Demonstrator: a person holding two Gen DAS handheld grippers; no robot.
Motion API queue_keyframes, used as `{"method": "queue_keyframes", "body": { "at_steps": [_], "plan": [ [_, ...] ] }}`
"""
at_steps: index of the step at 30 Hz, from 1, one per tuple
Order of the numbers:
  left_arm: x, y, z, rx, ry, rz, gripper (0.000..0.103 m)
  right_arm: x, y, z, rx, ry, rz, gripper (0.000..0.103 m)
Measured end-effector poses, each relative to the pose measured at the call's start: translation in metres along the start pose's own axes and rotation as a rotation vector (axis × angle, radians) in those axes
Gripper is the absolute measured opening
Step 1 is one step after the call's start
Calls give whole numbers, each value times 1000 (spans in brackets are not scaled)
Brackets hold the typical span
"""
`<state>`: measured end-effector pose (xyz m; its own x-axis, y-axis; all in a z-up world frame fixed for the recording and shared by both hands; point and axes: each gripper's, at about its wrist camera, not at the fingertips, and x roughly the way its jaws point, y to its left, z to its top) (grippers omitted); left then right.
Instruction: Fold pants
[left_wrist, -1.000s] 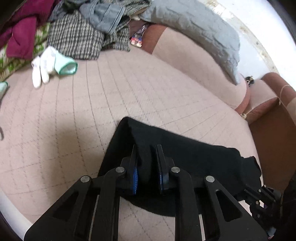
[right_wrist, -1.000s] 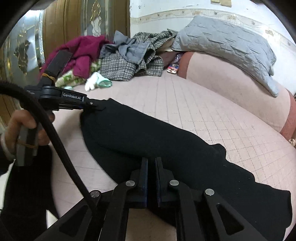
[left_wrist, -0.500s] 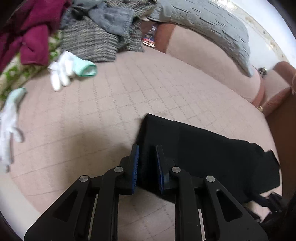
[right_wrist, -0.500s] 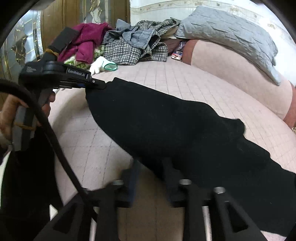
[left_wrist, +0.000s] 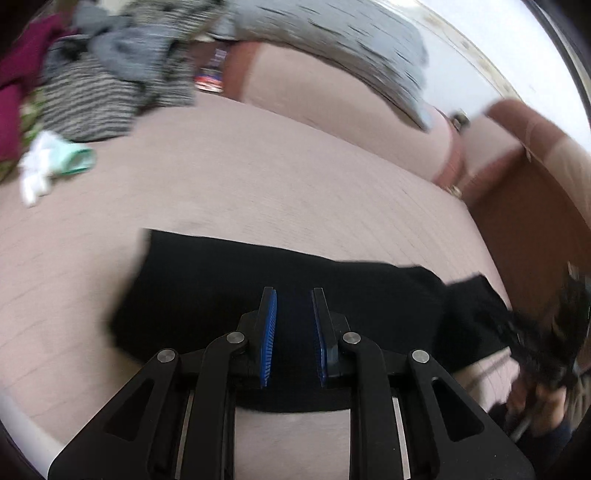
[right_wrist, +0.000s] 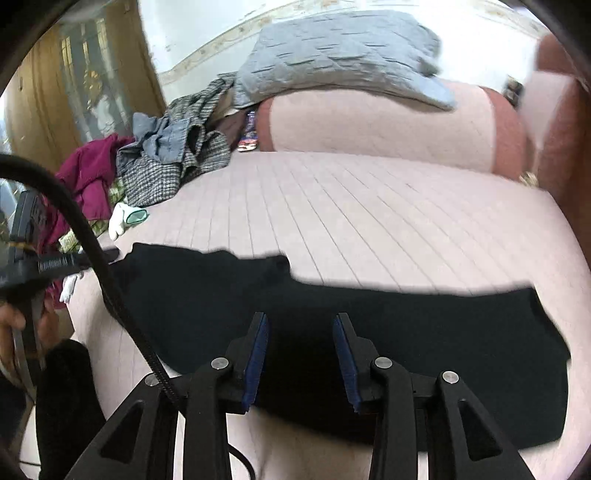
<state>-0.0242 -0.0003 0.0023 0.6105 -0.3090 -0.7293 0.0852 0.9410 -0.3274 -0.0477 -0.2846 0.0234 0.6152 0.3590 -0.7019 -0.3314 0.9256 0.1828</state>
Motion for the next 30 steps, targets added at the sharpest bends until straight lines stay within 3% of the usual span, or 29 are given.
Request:
{"method": "queue_keyframes", "body": {
  "at_steps": [3, 6, 9, 13, 15, 17, 19, 20, 22, 24, 30],
  "plan": [
    [25, -25, -7, 46, 51, 2, 16, 28, -1, 26, -8, 43, 71, 47],
    [44, -36, -15, 67, 84, 15, 16, 68, -9, 45, 61, 132, 147, 47],
    [53, -37, -24, 89, 96, 35, 16, 97, -14, 46, 124, 222, 183, 11],
    [54, -29, -31, 75, 61, -5, 19, 93, -23, 50, 169, 140, 151, 10],
    [55, -30, -30, 79, 66, 2, 19, 109, -24, 41, 185, 178, 74, 10],
    [53, -34, -30, 97, 65, 14, 19, 115, -25, 35, 207, 157, 61, 12],
    [52, -37, -30, 110, 66, 24, 19, 106, -28, 36, 223, 156, 57, 27],
    [52, -39, -29, 114, 67, 31, 19, 98, -30, 37, 223, 162, 47, 30],
    [47, -42, -27, 119, 65, 32, 19, 75, -33, 38, 211, 146, 47, 32],
    [39, -49, -23, 118, 50, -13, 19, 44, -41, 35, 201, 125, 27, 34],
    [29, -86, -21, 173, 54, -103, 19, -50, -100, 5, 244, 113, -150, 42]
  ]
}}
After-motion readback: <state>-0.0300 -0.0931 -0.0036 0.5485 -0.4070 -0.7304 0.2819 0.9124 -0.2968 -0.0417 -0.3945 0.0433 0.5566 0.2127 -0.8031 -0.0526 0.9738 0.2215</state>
